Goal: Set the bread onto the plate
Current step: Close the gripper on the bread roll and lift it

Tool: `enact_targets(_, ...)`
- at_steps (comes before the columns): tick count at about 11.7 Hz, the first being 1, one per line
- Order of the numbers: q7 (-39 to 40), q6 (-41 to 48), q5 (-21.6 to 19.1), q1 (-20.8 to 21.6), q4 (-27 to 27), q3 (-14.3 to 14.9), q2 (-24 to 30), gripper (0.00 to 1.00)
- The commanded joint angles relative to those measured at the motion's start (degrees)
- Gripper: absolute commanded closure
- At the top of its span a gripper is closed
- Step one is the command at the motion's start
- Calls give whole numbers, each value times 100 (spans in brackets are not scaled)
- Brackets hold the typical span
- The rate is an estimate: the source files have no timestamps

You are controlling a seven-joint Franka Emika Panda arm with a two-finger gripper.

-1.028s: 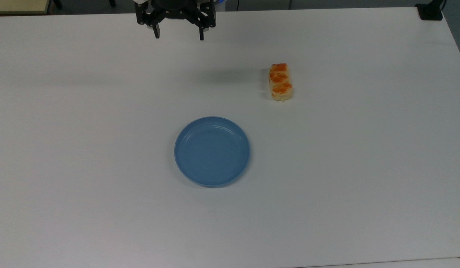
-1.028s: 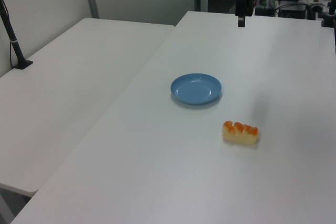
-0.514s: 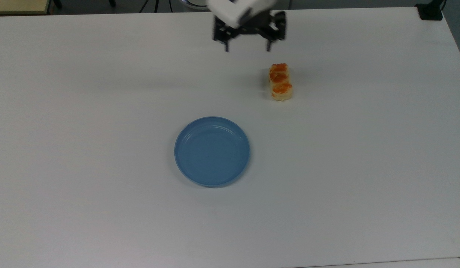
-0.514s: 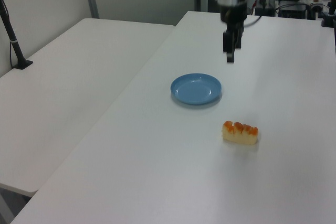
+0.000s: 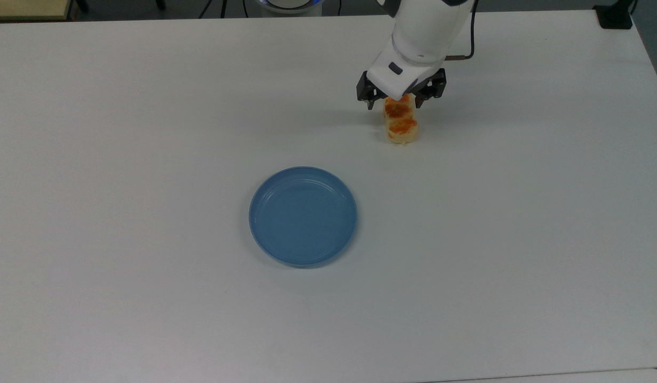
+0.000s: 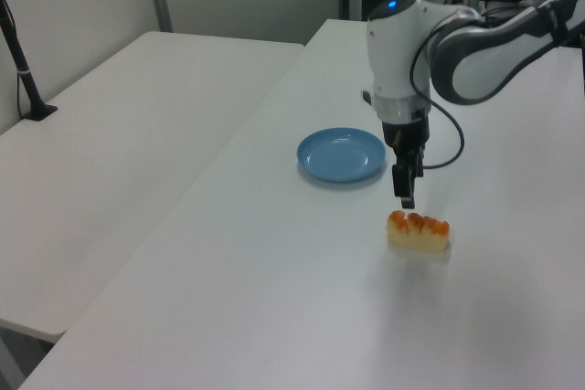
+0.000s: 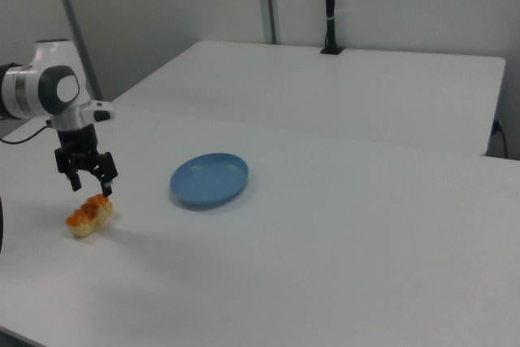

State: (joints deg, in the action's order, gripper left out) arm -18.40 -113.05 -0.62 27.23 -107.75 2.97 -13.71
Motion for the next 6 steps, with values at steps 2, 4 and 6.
enact_targets(2, -85, -576, 193, 19, -351, -340, -306, 0)
enact_targets(4, -434, -770, 490, 11, -343, -384, -579, 8)
enact_targets(6, -437, -771, 545, 2, -299, -393, -589, 57)
